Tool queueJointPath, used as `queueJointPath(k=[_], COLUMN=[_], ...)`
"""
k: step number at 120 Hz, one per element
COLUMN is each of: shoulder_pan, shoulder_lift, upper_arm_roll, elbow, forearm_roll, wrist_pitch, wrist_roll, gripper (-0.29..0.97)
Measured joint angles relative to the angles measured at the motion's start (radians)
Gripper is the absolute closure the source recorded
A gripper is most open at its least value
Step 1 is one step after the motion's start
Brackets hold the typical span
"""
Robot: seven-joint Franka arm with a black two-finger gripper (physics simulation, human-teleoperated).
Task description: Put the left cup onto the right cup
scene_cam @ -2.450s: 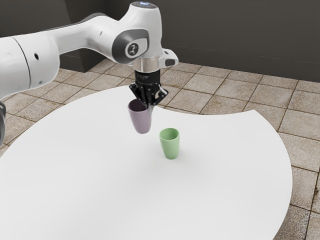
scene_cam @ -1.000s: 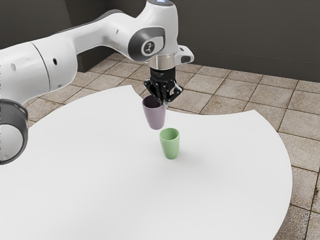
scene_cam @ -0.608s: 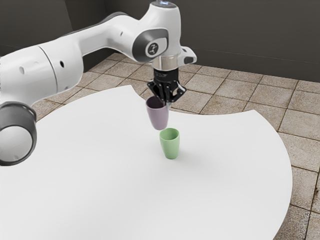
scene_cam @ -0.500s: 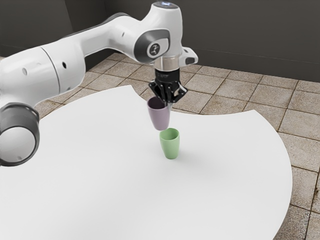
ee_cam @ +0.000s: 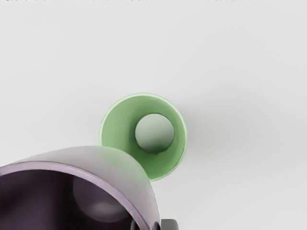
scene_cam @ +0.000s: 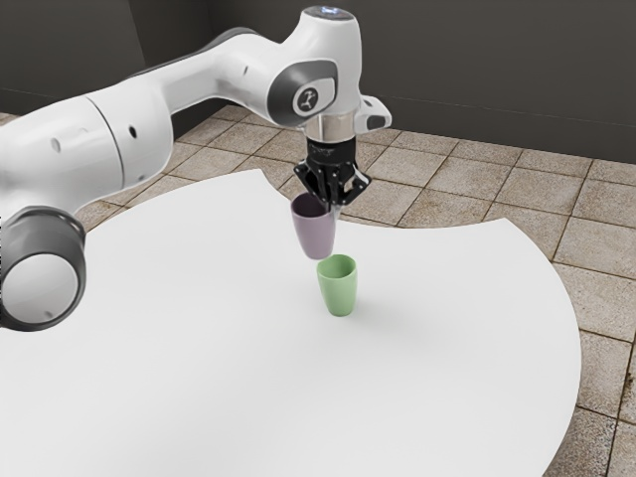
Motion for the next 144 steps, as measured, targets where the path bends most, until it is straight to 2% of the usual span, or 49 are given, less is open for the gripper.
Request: queueJointPath(k=[144], shoulder_pan=[-0.003], shoulder_lift=[0.072], upper_arm_roll=[0.009], elbow=[0.059], forearm_roll=[0.0], wrist_pitch=[0.023], wrist_roll=[0.015], gripper=[0.79])
